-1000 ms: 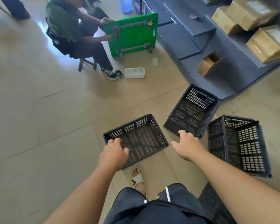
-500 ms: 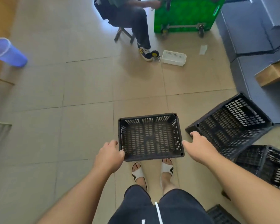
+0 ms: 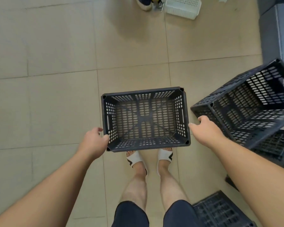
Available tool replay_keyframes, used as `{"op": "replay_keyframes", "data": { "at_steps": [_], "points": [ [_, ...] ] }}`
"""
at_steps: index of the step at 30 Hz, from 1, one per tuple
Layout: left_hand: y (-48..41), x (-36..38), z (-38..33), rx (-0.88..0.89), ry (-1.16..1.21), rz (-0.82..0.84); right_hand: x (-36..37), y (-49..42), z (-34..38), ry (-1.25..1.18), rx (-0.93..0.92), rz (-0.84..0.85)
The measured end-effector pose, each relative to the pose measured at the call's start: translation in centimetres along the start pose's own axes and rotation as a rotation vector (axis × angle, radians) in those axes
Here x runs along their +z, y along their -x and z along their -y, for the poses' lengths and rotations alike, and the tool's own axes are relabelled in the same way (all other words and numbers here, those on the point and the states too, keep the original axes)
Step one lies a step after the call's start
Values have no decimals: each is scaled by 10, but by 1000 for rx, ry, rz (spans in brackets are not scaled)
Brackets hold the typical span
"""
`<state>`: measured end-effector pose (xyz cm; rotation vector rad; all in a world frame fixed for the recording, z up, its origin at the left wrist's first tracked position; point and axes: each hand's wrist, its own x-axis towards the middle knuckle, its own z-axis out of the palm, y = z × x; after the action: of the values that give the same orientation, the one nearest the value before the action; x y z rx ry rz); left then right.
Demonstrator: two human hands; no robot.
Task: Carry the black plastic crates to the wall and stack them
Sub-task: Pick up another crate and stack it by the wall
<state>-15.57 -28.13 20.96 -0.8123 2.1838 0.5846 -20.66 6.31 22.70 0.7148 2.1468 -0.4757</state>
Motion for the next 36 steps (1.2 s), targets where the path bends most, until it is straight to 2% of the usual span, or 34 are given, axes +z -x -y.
{"op": "replay_keyframes", "data": {
  "at_steps": [6,14,19,29,36],
  "points": [
    [-90,54,19,-81,83,-16,54,-89,-14,-15,34,-13],
    [-168,106,39,-220,280,-12,96,-184,-27,-114,104,-38],
    [-218,121,53,-258,301,-134,118,-228,-30,-201,122,-64],
    [-266,141,69,-356,641,-36,150,-269,-31,-438,121,-89],
    [-249,130,79,-338,678,9,125,-250,-32,-491,134,-28]
  ]
}}
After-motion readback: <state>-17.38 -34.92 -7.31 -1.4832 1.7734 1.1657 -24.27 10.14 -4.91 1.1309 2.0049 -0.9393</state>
